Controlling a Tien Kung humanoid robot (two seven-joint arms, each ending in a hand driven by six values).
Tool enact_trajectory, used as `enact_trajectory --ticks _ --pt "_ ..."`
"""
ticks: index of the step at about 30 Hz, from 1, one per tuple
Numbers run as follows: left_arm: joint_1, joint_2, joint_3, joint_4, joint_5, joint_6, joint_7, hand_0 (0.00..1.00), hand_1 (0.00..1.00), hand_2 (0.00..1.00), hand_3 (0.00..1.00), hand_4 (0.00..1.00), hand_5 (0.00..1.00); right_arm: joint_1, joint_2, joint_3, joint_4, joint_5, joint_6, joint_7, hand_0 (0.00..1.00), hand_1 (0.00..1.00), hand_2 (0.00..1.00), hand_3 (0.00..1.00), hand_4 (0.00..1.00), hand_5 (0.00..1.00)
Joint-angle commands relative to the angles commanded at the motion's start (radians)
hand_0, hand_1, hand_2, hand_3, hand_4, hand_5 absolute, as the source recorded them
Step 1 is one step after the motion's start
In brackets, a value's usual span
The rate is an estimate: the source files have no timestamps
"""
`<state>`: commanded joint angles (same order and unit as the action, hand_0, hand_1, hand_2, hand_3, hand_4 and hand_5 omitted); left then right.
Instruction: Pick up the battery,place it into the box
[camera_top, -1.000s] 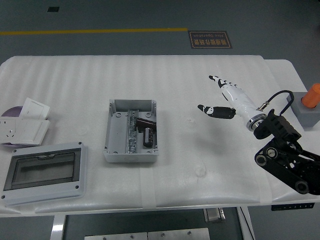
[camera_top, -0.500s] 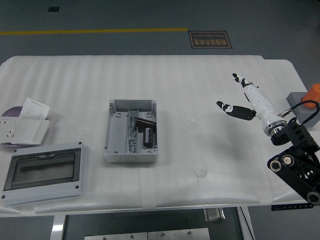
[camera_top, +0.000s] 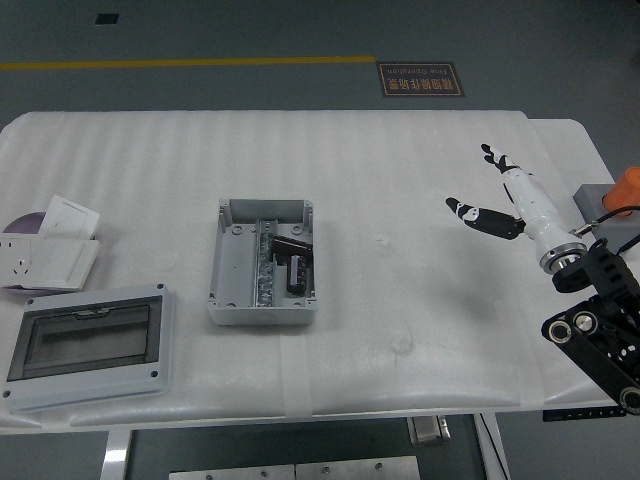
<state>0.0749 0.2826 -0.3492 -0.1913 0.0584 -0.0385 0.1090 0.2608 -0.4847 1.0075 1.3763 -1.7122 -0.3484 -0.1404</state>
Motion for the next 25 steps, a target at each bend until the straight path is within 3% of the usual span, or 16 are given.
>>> enact_trajectory --ticks 25 --pt "-0.006 -0.006 -0.003 0.000 0.000 -0.001 0.002 0.619 0.646 0.512 0.540 0.613 0.342 -0.028 0.013 0.038 0.024 0.040 -0.003 0.024 0.998 0.912 0.920 0.971 0.831 0.512"
